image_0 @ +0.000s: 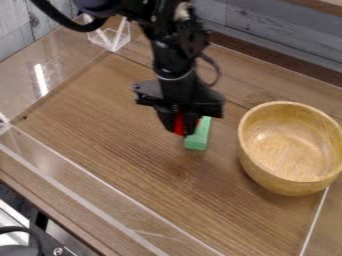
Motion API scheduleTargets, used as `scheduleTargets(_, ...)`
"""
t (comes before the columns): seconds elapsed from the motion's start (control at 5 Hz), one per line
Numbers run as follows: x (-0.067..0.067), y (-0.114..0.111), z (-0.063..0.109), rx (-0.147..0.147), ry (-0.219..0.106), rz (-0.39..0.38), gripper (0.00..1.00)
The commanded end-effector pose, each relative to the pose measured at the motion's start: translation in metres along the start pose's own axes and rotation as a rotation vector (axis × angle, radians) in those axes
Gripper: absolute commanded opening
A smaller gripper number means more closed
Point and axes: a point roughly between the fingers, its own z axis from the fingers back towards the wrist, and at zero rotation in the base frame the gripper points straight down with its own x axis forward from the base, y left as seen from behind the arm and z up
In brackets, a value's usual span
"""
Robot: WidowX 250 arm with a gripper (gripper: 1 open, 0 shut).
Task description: Move the red object to the right side of the table
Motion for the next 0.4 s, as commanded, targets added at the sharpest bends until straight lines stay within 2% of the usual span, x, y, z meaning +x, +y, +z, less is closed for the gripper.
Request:
scheduleTargets(0.0,-0.023,-0.021,0.015,-0.019,-0.005,-0.026,0.0)
scheduleTargets(0.2,-0.052,-0.043,0.011,-0.04,0.039,-0.057,0.0)
